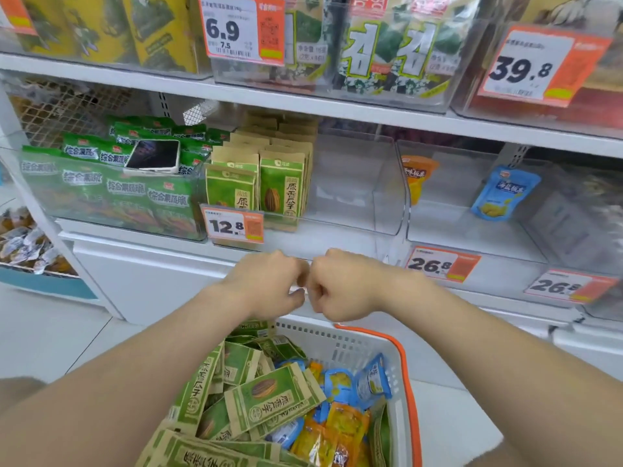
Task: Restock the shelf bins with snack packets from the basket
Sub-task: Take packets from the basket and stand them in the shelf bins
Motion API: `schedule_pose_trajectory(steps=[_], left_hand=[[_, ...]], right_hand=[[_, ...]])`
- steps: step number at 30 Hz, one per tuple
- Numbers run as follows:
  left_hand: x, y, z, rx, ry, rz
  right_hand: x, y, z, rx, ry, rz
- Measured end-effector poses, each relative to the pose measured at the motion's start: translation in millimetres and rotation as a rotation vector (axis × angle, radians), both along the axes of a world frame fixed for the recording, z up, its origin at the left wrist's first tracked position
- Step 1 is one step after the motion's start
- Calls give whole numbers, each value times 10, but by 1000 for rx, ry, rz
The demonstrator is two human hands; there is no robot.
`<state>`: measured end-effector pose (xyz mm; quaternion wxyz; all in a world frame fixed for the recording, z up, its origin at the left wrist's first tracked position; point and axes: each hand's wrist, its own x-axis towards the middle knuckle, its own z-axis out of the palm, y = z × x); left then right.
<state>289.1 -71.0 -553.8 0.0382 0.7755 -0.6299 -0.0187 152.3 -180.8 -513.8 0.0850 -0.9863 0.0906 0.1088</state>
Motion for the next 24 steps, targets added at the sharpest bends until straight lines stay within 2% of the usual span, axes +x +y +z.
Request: schedule_pose_trajectory(steps=[5, 7, 12, 15, 18, 24], left_hand=[[-353, 101, -293, 392, -20, -157], [-521, 151, -397, 501, -35, -222], [-765, 191, -587, 632, -67, -307], [-827, 190, -681, 678, -86, -336], [-884, 156, -748, 688, -118, -347], [-898, 140, -808, 675, -99, -328]], right_hand=[[-313, 164, -538, 48, 479, 50], [-443, 232, -806, -8, 579, 109], [-789, 284, -1523, -188, 798, 243], [-991, 295, -1816, -235, 797, 287], [-1133, 288, -2024, -280, 764, 428], [-1216, 267, -2179, -363, 638, 606]])
